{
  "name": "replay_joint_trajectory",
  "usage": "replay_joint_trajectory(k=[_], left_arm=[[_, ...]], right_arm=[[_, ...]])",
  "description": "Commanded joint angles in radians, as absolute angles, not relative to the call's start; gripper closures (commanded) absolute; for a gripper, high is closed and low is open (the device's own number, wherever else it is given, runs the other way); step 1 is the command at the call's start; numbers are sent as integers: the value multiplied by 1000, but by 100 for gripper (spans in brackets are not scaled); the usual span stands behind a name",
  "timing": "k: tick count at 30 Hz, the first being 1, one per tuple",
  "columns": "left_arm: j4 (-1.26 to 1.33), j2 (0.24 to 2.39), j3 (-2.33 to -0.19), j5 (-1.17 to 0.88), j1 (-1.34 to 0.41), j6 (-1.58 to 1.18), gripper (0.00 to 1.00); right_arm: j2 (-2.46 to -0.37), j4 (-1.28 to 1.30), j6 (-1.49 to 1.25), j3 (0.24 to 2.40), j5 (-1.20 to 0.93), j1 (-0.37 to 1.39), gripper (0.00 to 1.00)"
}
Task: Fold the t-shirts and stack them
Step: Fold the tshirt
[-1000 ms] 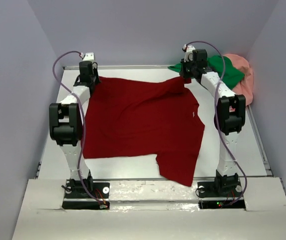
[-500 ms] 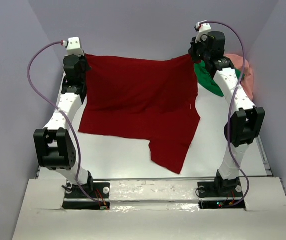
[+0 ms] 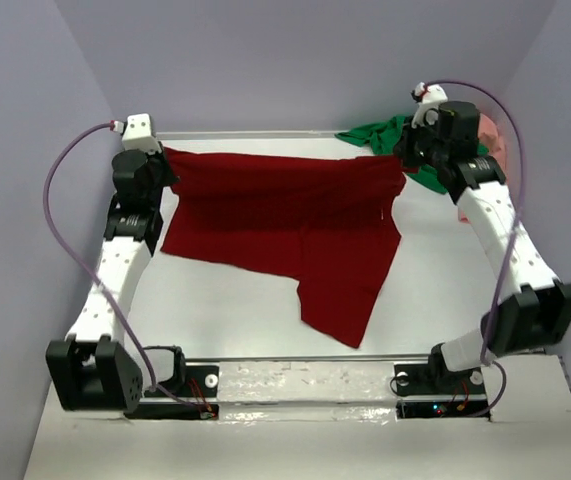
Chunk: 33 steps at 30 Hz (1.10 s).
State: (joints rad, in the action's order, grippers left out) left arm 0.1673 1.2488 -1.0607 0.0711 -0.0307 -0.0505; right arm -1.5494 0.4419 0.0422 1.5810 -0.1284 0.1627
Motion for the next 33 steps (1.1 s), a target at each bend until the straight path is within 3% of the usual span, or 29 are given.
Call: replay_joint_trajectory(k=[1,4,9,11,18,20,23,24,25,26,29,30,33], left_arm=[[31,972,-977,15,-25,-54,100],[-7,769,-936,8,-25,-15,100],[-287,635,-1057,-38,-23,-34,100],[-355,574,-1104,-48,-25,-35,100],[-558,569,-1391,-57,-17,-77,100],[-545,616,-1431,-69,-17,-60,100],[-172,852,-1324,-11,-17,29,100],[-76,923,-1307,80,-17,52,100],[2,1004,-1307,131,-17,66,100],[135,1148,-1336,153,-14,110,100],[308,1294,-1333,186,-9,130,100],[427,1355,-1318,193,-9,143,100],[480,1490,-1345,210,23,108,100]], right_arm=[[-1216,546,9,1459,-135,152,100],[-986,603,20,1365,-124,152,100],[-827,843,35,1404,-135,152,100],[-760,894,57,1404,-187,74,100],[-739,944,28,1506,-321,-23,100],[-842,904,8,1597,-374,-23,100],[-1165,607,-40,1693,-402,-23,100],[-1283,565,-40,1751,-379,-23,100],[-1563,549,-41,1849,-355,-23,100],[-1709,581,-54,2107,-339,-23,100],[-2176,713,-46,2583,-328,-23,100],[-2192,639,-37,2620,-316,-5,100],[-2175,449,35,2423,-242,29,100]])
